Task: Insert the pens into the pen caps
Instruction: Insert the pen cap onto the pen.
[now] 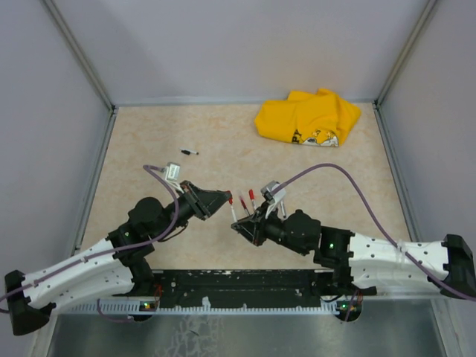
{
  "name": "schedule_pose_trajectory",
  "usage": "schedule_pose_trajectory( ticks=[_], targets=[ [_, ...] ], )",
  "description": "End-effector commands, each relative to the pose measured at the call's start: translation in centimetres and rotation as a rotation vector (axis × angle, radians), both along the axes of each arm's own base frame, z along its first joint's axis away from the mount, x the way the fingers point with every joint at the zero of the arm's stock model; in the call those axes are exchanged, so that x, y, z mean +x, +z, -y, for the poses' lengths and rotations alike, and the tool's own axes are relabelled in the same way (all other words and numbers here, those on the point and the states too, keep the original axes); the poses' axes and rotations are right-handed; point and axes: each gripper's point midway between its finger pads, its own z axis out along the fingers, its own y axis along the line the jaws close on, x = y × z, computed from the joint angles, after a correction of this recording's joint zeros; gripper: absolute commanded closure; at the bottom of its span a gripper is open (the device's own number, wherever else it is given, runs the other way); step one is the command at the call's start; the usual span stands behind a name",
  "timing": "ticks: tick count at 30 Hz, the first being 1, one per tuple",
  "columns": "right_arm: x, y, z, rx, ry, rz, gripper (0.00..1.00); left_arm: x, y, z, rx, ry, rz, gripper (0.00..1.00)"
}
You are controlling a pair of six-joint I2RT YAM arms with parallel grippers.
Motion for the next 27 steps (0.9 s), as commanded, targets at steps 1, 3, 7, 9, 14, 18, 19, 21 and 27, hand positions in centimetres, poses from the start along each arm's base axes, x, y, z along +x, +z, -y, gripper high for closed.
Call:
schedule_pose_trajectory(
  ticks=[1,3,7,9,14,18,19,21,27],
  targets=[
    [0.8,2.5,0.8,0.069,-0.055,0.042,1.00,-0.6,0.3,0.4,-0.015,-0.040,0.007,0.98],
    [0.9,2.5,1.1,0.066,-0.066,0.045,1.00,-0.6,0.3,0.4,-0.016,-0.039,0.008,0.98],
    [1.1,2.5,1.5,0.060,-0.082,0.046,1.00,-0.6,0.3,0.4,-0.016,-0.044,0.010,0.98],
    [1.1,2.4,1.6,0.058,-0.086,0.047,1.00,-0.7,0.3,0.5,-0.019,-0.050,0.010,0.98],
    [1.1,2.5,1.3,0.058,-0.081,0.050,1.00,-1.0,0.2,1.2,-0.021,-0.083,0.001,0.98],
    [1.2,2.7,1.2,0.057,-0.079,0.057,1.00,-1.3,-0.2,1.7,-0.019,-0.110,-0.011,1.00],
    [1.2,2.8,1.3,0.055,-0.080,0.060,1.00,-1.3,-0.3,1.8,-0.018,-0.112,-0.014,1.00],
    [1.2,3.0,1.3,0.052,-0.080,0.066,1.00,-1.3,-0.5,1.8,-0.016,-0.112,-0.016,1.00],
    [1.7,3.6,1.9,0.036,-0.107,0.094,1.00,-1.3,-0.7,1.9,-0.011,-0.115,-0.015,0.99]
  ],
)
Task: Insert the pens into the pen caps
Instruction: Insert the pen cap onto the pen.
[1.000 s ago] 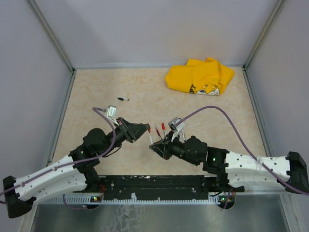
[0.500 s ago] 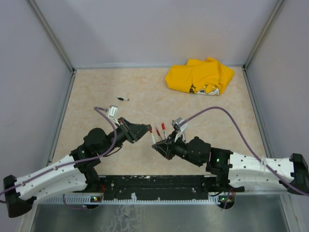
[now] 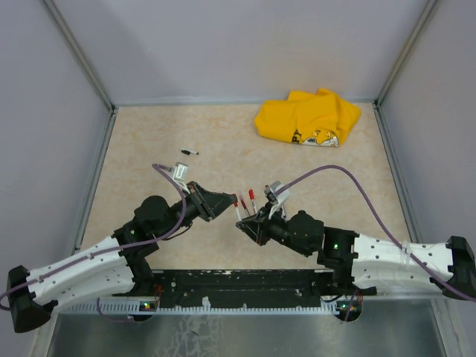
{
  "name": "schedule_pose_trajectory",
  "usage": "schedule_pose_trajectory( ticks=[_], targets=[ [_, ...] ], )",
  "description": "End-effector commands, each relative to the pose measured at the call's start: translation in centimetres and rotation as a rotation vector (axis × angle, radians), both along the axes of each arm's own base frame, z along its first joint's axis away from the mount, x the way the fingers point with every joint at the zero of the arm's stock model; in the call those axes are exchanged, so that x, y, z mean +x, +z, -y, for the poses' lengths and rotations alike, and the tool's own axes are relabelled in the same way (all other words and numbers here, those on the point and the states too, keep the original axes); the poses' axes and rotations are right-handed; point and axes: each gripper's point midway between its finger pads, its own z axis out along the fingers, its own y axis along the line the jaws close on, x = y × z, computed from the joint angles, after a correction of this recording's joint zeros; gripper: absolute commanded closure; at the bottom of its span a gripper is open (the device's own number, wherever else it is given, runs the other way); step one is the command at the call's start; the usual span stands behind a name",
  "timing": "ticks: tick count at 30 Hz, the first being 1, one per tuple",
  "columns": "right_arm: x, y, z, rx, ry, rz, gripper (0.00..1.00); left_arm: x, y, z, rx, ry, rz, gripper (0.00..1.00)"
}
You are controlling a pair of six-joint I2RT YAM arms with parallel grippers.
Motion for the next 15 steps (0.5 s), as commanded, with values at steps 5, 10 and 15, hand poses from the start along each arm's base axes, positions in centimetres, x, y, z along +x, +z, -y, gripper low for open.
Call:
schedule_pose_trajectory(
  ticks=[5,10,15],
  targets=[
    [1.8,4.7,0.9,0.062,-0.101,0.092,1.00,-0.9,-0.1,1.0,-0.005,-0.073,0.005,0.97],
    [2.3,5.9,1.2,0.078,-0.129,0.110,1.00,-1.1,-0.2,1.4,-0.001,-0.091,0.007,0.95],
    [2.0,5.8,1.2,0.078,-0.110,0.101,1.00,-1.0,0.2,1.2,-0.004,-0.086,0.027,0.82]
  ],
)
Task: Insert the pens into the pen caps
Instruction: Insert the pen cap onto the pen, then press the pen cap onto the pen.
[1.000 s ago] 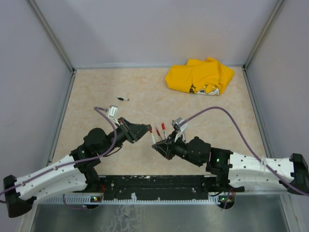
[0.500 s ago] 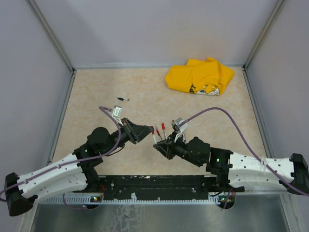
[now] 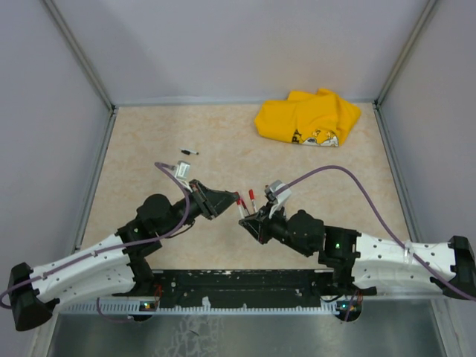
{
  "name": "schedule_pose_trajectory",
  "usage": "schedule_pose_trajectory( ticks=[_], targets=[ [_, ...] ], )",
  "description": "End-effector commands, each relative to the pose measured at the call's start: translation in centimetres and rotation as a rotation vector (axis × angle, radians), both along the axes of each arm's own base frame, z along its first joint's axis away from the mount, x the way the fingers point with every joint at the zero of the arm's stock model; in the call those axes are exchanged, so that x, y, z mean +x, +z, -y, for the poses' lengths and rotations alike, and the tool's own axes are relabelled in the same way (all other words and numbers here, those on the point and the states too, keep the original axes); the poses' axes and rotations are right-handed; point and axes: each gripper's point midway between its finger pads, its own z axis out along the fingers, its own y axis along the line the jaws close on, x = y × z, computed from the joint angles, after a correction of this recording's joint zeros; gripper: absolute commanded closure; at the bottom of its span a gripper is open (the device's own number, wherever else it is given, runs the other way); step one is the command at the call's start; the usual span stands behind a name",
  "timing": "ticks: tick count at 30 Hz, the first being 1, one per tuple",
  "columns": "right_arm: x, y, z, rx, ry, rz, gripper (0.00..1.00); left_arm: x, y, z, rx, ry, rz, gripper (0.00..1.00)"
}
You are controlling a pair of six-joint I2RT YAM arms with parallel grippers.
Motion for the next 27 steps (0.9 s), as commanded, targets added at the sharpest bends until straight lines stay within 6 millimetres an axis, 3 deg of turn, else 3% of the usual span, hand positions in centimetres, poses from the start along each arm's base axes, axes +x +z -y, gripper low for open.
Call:
schedule_pose_trajectory(
  ticks=[1,6,13,19,27],
  targets=[
    [1.0,5.4,0.2,0.138,-0.053,0.055,1.00,-1.3,0.2,0.5,0.006,-0.073,0.018,0.76],
    [-0.5,3.2,-0.5,0.116,0.031,0.009,1.00,-1.2,0.7,0.1,-0.001,-0.057,0.035,0.49],
    [-1.9,1.1,-0.8,0.103,0.097,-0.048,1.00,-1.1,0.9,-0.5,-0.003,-0.032,0.042,0.29],
    [-2.3,0.9,-1.1,0.093,0.125,-0.052,1.00,-0.9,0.8,-0.8,0.002,-0.018,0.038,0.27],
    [-1.9,1.9,-1.2,0.108,0.112,-0.027,1.00,-1.0,0.2,-0.3,0.013,-0.033,0.025,0.33]
  ],
)
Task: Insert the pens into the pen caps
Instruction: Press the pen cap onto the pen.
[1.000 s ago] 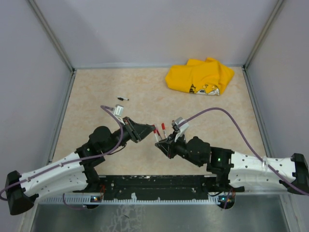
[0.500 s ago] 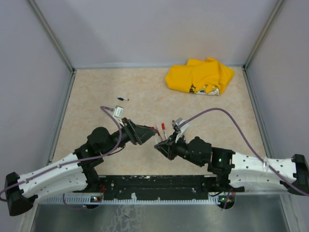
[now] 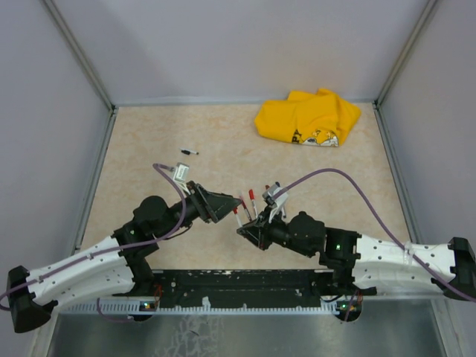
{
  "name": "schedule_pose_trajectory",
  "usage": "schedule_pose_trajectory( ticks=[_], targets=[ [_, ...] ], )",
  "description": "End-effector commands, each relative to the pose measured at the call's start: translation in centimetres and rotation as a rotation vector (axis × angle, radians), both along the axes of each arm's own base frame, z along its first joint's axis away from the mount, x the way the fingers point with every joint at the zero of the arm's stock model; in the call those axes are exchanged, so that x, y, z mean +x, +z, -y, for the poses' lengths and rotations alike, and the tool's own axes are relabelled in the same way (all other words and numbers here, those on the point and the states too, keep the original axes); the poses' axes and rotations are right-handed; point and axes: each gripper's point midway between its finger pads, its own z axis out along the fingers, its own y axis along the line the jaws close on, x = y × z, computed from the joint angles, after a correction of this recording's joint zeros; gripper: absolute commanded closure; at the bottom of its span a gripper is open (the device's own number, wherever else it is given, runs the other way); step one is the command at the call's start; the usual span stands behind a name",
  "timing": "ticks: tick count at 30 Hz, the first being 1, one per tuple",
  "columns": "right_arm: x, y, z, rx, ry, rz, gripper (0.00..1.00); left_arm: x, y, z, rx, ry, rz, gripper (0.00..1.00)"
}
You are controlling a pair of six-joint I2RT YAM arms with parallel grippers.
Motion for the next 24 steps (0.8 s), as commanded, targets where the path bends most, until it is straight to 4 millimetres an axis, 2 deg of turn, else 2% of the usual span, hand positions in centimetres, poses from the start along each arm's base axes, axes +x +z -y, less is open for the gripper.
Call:
schedule_pose_trajectory(
  ticks=[1,10,24],
  targets=[
    [0.5,3.1,-0.5,0.085,-0.015,0.034,1.00,-0.1,0.0,0.2,0.005,-0.010,0.007,0.35],
    [1.2,3.6,-0.1,0.085,-0.061,0.046,1.00,-0.2,-0.3,0.5,0.010,-0.022,0.004,0.49],
    [1.4,4.4,-0.5,0.095,-0.056,0.062,1.00,-0.3,-0.6,0.7,0.011,-0.033,0.001,0.66]
  ],
)
